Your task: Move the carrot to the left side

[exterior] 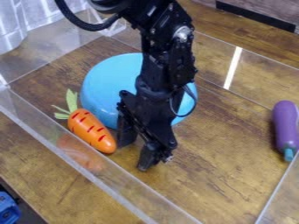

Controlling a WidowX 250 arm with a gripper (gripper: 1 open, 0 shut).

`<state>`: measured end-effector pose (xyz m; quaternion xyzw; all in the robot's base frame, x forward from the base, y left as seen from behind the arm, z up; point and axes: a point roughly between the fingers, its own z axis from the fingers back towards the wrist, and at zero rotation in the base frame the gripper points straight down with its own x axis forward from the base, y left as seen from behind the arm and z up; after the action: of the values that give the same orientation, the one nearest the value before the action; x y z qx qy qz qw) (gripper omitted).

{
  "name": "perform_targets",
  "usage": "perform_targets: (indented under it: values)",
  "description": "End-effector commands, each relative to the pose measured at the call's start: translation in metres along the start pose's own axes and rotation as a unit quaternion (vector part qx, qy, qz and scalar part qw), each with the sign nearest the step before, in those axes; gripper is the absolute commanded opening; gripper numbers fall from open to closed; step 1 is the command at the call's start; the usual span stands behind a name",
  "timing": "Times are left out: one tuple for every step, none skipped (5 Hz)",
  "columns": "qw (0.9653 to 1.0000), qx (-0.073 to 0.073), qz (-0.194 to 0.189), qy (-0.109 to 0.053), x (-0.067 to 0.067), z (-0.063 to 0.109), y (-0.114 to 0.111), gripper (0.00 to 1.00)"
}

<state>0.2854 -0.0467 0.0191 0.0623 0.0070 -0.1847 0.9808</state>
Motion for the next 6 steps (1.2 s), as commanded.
perform_targets:
  values:
    - [0.9989, 0.005, 0.045, -0.015, -0.001, 0.004, 0.011, 0.00]
    - [0.9968, 0.006, 0.078, -0.014, -0.005, 0.003, 0.014, 0.00]
    - [0.9970, 0.007, 0.075, -0.018, -0.008, 0.005, 0.024, 0.00]
    - [0.9970, 0.008, 0.074, -0.021, -0.011, 0.007, 0.034, 0.00]
    - [0.9965, 0.009, 0.080, -0.023, -0.011, 0.007, 0.037, 0.00]
    - [0.9961, 0.013, 0.082, -0.028, -0.011, 0.008, 0.042, 0.00]
